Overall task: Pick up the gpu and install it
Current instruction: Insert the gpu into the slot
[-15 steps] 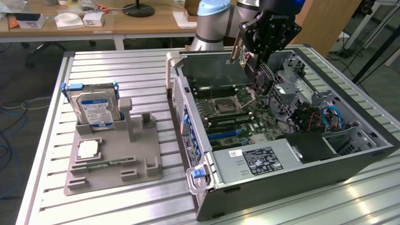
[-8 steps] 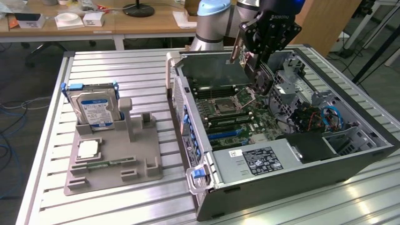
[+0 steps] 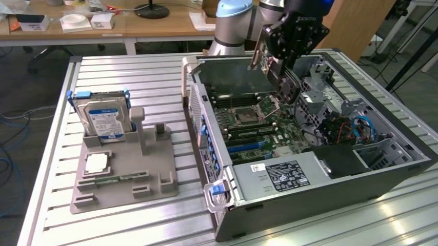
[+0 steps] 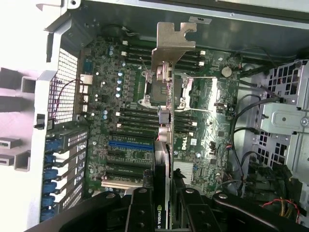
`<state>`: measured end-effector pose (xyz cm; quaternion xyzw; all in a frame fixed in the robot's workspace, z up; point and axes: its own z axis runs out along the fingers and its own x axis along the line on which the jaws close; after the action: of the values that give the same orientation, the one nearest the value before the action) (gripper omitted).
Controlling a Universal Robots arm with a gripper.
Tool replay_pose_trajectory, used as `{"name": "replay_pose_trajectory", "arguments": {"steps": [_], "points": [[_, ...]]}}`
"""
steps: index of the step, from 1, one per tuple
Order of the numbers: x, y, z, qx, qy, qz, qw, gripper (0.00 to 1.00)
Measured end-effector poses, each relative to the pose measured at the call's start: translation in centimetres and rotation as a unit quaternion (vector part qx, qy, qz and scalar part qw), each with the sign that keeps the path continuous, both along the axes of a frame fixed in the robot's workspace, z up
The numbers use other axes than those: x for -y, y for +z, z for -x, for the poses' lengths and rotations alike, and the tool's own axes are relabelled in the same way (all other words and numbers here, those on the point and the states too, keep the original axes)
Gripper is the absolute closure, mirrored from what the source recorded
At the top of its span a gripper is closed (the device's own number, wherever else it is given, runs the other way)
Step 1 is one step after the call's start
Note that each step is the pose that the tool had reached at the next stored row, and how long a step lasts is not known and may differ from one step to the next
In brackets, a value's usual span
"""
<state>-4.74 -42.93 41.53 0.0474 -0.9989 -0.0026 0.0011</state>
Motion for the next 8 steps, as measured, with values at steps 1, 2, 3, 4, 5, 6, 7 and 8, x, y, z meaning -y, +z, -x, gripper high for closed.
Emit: {"name": "replay_pose_trajectory", "arguments": {"steps": [1, 2, 3, 4, 5, 6, 7, 8], "points": [[0.0, 0.0, 0.0, 0.0, 0.004, 0.0001, 1.0, 0.74], [0.0, -0.01, 0.0, 0.0, 0.01, 0.0, 0.9999, 0.74], [0.0, -0.01, 0.0, 0.0, 0.016, 0.0, 0.9999, 0.74], [0.0, -0.01, 0.0, 0.0, 0.022, 0.0, 0.9997, 0.74], [0.0, -0.02, 0.0, 0.0, 0.029, 0.0, 0.9996, 0.74], [0.0, -0.02, 0.0, 0.0, 0.035, 0.0, 0.9994, 0.74], [0.0, -0.03, 0.0, 0.0, 0.041, 0.0, 0.9992, 0.74], [0.0, -0.04, 0.0, 0.0, 0.047, 0.0, 0.9989, 0.74]]}}
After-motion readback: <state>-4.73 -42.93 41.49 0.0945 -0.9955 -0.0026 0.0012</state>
